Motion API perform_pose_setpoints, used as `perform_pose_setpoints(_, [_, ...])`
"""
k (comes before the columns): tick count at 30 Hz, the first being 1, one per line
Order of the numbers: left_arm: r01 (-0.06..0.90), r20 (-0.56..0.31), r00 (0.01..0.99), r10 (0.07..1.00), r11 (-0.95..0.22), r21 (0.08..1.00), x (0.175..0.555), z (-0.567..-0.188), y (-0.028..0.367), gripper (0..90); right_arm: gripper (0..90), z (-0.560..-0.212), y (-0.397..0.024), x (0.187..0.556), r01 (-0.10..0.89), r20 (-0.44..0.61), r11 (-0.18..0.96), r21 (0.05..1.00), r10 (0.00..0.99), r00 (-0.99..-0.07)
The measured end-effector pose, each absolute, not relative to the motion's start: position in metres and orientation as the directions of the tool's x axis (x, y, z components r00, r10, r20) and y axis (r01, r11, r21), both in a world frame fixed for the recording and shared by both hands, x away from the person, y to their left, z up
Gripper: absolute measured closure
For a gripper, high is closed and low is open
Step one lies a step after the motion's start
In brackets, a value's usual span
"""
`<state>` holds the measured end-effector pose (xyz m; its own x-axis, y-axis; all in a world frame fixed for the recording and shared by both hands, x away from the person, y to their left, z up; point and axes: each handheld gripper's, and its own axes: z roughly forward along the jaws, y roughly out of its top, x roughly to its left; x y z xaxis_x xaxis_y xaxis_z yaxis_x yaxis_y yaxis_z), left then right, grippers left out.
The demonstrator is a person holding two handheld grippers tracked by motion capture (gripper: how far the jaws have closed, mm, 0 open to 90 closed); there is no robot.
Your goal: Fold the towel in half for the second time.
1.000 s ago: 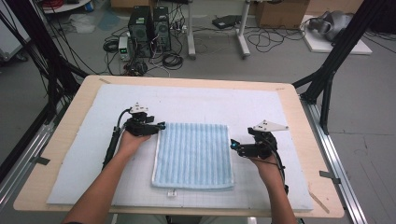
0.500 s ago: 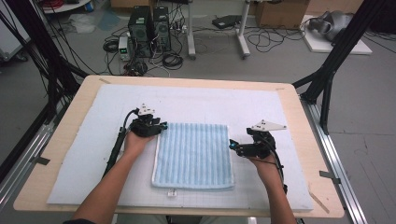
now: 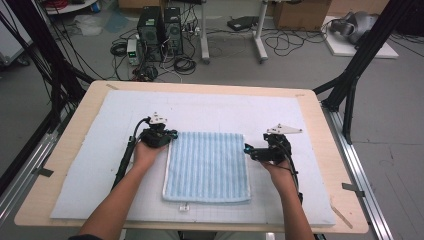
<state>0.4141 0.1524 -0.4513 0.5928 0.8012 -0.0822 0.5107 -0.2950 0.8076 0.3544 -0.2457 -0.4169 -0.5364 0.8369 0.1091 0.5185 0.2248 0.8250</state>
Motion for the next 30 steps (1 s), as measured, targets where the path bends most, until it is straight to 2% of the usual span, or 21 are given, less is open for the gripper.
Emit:
perform_pose_setpoints(8, [0.52,-0.106,0.594,0.798,-0.279,0.807,0.414,-0.451,0.154,86.0,11.2,-0.423,-0.231,0.383,0.563,0.092,0.275,0.779,0.839,-0.537])
perform_pose_setpoints(16, [0.529,-0.12,0.588,0.8,-0.268,0.805,0.414,-0.452,0.155,85.6,11.7,-0.431,-0.218,0.406,0.595,0.099,0.277,0.755,0.848,-0.521])
perform_pose_setpoints(23, [0.525,-0.119,0.589,0.8,-0.266,0.809,0.414,-0.452,0.154,85.6,37.5,-0.444,-0.21,0.416,0.634,0.104,0.297,0.714,0.85,-0.516])
perform_pose_setpoints(28, [0.523,-0.114,0.59,0.799,-0.271,0.808,0.413,-0.452,0.154,85.6,54.1,-0.444,-0.207,0.416,0.619,0.079,0.328,0.713,0.84,-0.536])
perform_pose_setpoints(30, [0.524,-0.111,0.589,0.801,-0.273,0.807,0.413,-0.452,0.154,85.8,70.0,-0.443,-0.205,0.415,0.611,0.08,0.346,0.712,0.824,-0.56])
